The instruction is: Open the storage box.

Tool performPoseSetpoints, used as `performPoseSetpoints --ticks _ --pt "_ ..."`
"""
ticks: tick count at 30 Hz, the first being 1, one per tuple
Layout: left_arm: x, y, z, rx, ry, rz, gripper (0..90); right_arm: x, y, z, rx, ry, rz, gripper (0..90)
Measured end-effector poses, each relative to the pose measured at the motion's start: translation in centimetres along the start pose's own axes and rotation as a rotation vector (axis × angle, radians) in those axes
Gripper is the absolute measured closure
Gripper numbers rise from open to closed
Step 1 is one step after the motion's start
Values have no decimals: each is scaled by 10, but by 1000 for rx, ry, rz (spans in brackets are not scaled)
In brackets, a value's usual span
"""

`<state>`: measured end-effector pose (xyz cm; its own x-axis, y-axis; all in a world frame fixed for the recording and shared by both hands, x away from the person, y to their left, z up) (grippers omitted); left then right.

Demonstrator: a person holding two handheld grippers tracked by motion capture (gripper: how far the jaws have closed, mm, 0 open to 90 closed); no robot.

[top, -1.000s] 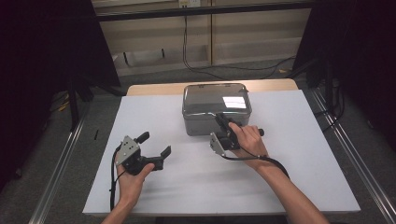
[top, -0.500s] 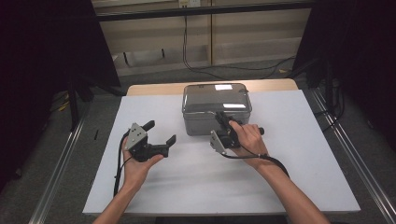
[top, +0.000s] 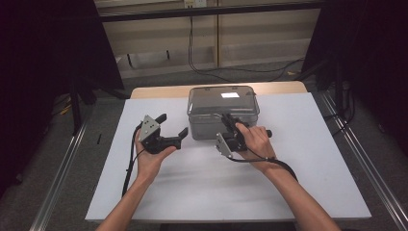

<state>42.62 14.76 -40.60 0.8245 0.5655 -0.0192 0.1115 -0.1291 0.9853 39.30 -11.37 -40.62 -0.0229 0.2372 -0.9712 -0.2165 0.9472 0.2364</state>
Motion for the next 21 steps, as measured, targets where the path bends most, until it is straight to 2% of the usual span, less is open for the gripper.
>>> performPoseSetpoints --ticks 4,7,10,12,14,19,21 --pt "4 1 9 11 3 -3 39 -1 0 1 -3 -5 8 798" --pt "1 -2 15 16 -3 -9 48 -2 0 1 -4 -5 8 797" --pt "-1 -3 21 28 -8 20 62 -1 0 1 0 -6 6 795" --pt "1 -3 23 15 -2 7 66 -1 0 2 -1 -7 5 795" --pt "3 -2 24 29 5 12 66 -1 0 2 -2 -7 8 795" --pt "5 4 29 25 5 28 84 -4 0 3 -3 -11 11 795" --pt "7 4 31 11 1 16 94 -5 0 3 -2 -13 10 795"
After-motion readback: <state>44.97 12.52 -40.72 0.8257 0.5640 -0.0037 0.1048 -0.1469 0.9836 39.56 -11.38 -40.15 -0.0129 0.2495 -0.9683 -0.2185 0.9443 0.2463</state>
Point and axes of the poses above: each handheld gripper's, and its own axes: z roughly forward along the jaws, y roughly out of its top, x roughly to its left, the point moved 1 cm from there along z, roughly forward along the jaws, and after that the axes turned 12 degrees about -y, right-handed, at the moved point
